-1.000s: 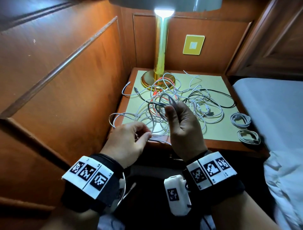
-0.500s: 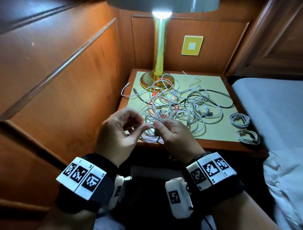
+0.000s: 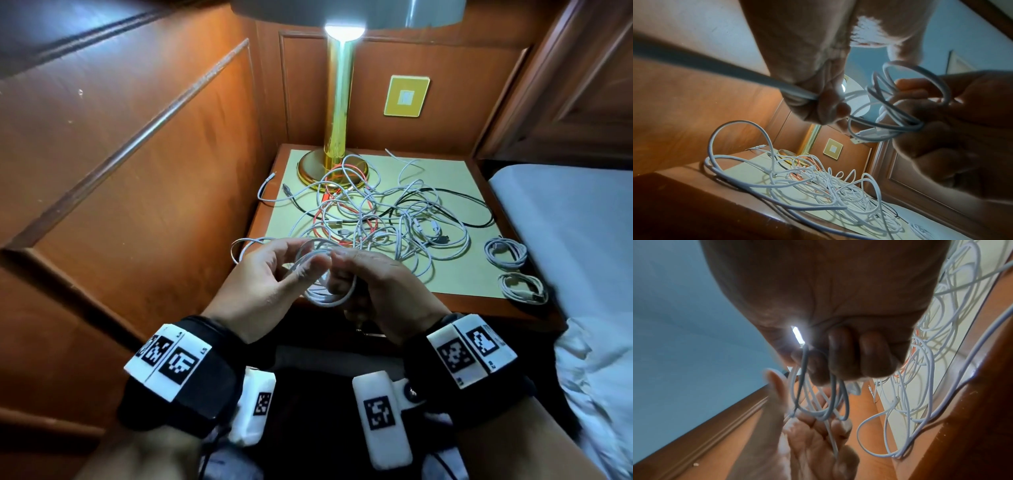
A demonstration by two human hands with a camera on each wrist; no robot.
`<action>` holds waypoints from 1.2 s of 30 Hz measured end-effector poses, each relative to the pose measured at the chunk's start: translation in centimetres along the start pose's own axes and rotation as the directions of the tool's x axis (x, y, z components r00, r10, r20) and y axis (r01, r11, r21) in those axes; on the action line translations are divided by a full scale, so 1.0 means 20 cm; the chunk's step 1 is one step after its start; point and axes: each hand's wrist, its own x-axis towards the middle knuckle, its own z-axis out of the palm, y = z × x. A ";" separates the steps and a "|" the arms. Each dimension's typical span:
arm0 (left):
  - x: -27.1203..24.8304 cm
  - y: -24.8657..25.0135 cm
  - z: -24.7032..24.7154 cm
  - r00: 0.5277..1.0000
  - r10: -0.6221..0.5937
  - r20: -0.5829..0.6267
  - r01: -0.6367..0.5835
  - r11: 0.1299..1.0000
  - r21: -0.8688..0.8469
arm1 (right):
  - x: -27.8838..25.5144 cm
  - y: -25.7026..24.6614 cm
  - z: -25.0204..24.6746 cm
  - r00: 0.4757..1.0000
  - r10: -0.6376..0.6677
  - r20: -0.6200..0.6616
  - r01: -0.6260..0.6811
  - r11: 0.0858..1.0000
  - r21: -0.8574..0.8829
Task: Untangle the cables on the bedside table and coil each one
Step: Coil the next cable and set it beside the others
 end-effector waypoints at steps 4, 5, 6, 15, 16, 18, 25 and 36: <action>0.00 0.01 0.00 1.000 0.005 0.021 -0.003 0.995 -0.100 | -0.01 0.00 -0.01 1.000 0.022 0.009 -0.023 0.998 0.060; -0.01 0.02 0.01 1.000 -0.007 0.021 0.010 0.989 -0.145 | -0.01 0.00 -0.01 0.999 0.030 -0.019 -0.029 0.997 0.065; -0.01 0.03 0.03 1.000 -0.021 0.009 0.022 0.984 -0.175 | 0.00 0.01 0.00 0.998 0.033 -0.049 -0.029 0.997 0.070; 0.01 0.02 0.08 0.995 -0.095 -0.042 0.079 0.955 -0.287 | 0.04 0.06 0.03 0.981 -0.098 -0.167 0.088 0.994 -0.070; 0.01 0.03 0.08 0.996 -0.084 -0.043 0.069 0.960 -0.272 | 0.05 0.06 0.03 0.977 -0.112 -0.183 0.099 0.992 -0.082; 0.00 0.03 0.08 0.999 -0.039 -0.037 0.030 0.978 -0.205 | 0.06 0.07 0.02 0.964 -0.144 -0.223 0.120 0.986 -0.118; 0.00 0.02 0.04 0.993 0.058 -0.105 -0.062 0.997 -0.036 | 0.05 0.07 0.00 0.903 -0.353 -0.244 0.200 0.849 -0.489; 0.01 0.03 0.06 0.981 0.072 -0.181 -0.082 0.996 -0.047 | 0.06 0.08 -0.04 0.890 -0.375 -0.258 0.196 0.827 -0.526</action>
